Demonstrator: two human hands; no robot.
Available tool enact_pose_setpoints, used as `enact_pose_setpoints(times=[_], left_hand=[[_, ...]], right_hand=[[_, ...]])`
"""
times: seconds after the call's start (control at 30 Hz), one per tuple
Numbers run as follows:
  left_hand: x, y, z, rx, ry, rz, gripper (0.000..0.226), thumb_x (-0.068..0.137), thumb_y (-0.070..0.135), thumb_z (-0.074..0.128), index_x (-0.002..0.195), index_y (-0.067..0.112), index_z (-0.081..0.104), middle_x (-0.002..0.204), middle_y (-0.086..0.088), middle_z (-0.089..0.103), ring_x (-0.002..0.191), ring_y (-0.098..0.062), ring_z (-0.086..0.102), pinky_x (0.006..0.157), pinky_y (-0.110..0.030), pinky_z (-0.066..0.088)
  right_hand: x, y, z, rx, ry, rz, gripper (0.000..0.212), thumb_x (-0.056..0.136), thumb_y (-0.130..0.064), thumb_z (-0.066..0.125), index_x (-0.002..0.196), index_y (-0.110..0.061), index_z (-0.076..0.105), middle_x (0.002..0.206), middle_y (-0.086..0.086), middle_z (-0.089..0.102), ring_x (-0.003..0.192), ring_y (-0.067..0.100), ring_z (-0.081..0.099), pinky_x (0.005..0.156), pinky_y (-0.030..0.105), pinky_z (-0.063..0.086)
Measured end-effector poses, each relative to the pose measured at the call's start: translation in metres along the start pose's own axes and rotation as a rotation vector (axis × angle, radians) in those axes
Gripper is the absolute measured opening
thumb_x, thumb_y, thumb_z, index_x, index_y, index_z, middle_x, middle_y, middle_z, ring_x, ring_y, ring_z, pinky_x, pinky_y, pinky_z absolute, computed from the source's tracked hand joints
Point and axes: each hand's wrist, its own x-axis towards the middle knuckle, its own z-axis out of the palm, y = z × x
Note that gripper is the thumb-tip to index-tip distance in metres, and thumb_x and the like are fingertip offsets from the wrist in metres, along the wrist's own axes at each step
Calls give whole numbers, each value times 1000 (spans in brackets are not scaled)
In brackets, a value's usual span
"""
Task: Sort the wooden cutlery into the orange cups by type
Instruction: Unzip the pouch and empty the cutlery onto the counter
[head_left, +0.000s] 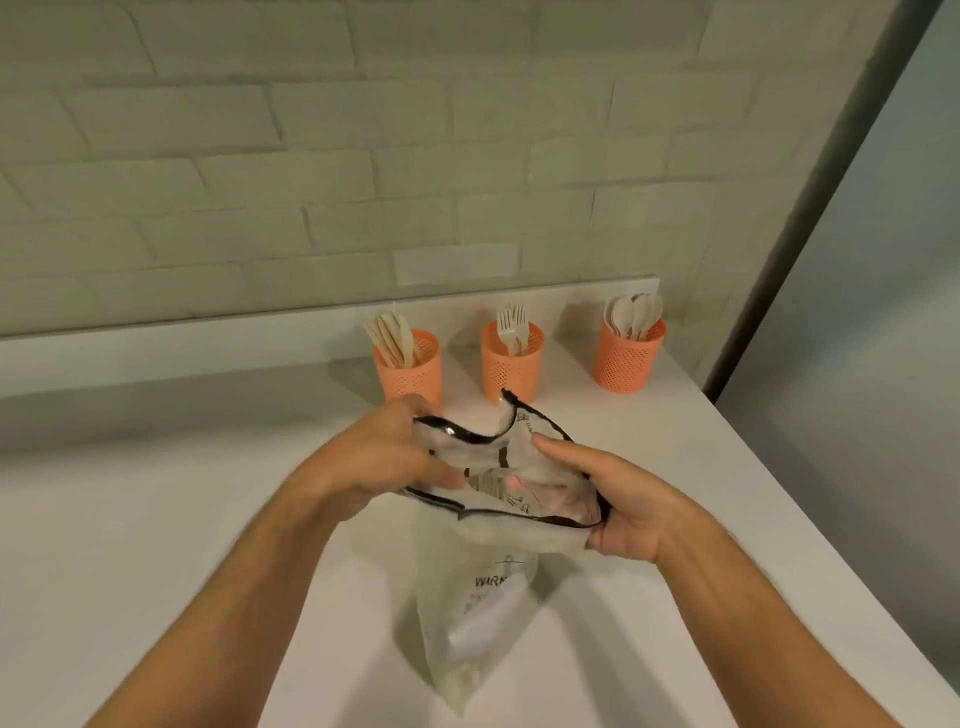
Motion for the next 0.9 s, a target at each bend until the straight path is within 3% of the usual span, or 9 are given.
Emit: enact_pose_setpoints(times=[0.07, 0.17, 0.3, 0.37, 0.47, 0.57, 0.67, 0.77, 0.9], left_hand=[[1, -1, 2, 284, 41, -29, 37, 80, 20, 78, 113, 21, 62, 99, -5, 67, 86, -20, 67, 70, -38, 60], [1, -4, 3, 425, 85, 8, 19, 90, 31, 66, 101, 16, 71, 99, -6, 73, 90, -23, 69, 78, -40, 59], [-2, -12, -4, -388, -165, -34, 32, 89, 1, 64, 120, 11, 66, 112, -11, 74, 106, -27, 70, 94, -45, 55], [0, -21, -6, -725, -220, -65, 48, 83, -6, 65, 129, 8, 59, 121, -16, 69, 110, -30, 67, 89, -42, 58], [9, -35, -4, -1147, -146, -127, 52, 76, -6, 58, 126, 8, 55, 120, -20, 66, 102, -34, 67, 71, -50, 61], [16, -41, -4, -1394, -158, -116, 35, 83, 10, 60, 118, 9, 57, 128, -26, 62, 108, -44, 66, 77, -64, 54], [17, -44, -3, -1029, -53, 37, 26, 79, 4, 68, 101, 18, 61, 109, -16, 66, 90, -29, 70, 70, -39, 60], [16, -50, 0, -367, 92, 111, 43, 72, -20, 69, 81, 22, 62, 92, -10, 55, 67, -19, 55, 54, -24, 46], [25, -56, 9, 543, 120, 72, 44, 85, 1, 61, 120, 25, 54, 111, -2, 37, 74, -16, 53, 62, -16, 44]], right_hand=[[6, -3, 6, -216, 85, 12, 47, 75, -56, 74, 98, -16, 82, 93, 2, 74, 92, 22, 63, 95, 36, 52], [18, -2, 11, -185, 111, 2, 62, 80, -60, 69, 117, -10, 73, 113, 11, 74, 109, 29, 69, 105, 43, 48], [24, 0, 12, 8, 150, -48, 52, 90, -49, 64, 122, -9, 69, 115, 15, 74, 109, 29, 70, 98, 43, 52], [25, -1, 8, 44, 158, -41, 53, 87, -50, 65, 121, -9, 70, 114, 15, 74, 107, 30, 71, 93, 42, 55], [23, -5, 0, 87, 121, -44, 53, 85, -48, 67, 121, -9, 71, 118, 16, 72, 110, 31, 69, 98, 45, 52], [24, -5, -5, 168, 33, -124, 45, 82, -32, 70, 122, -10, 68, 112, 16, 74, 102, 30, 72, 88, 42, 58], [26, -3, -14, 63, -12, -270, 65, 75, -3, 72, 130, -30, 48, 97, 12, 73, 84, 25, 71, 71, 38, 61], [25, -4, -16, -233, -85, -319, 70, 81, 13, 70, 126, -35, 47, 105, 16, 68, 93, 30, 67, 78, 44, 60], [29, -7, -10, -986, 82, -373, 69, 76, -18, 85, 130, -41, 50, 126, -2, 48, 114, 15, 55, 100, 34, 52]])
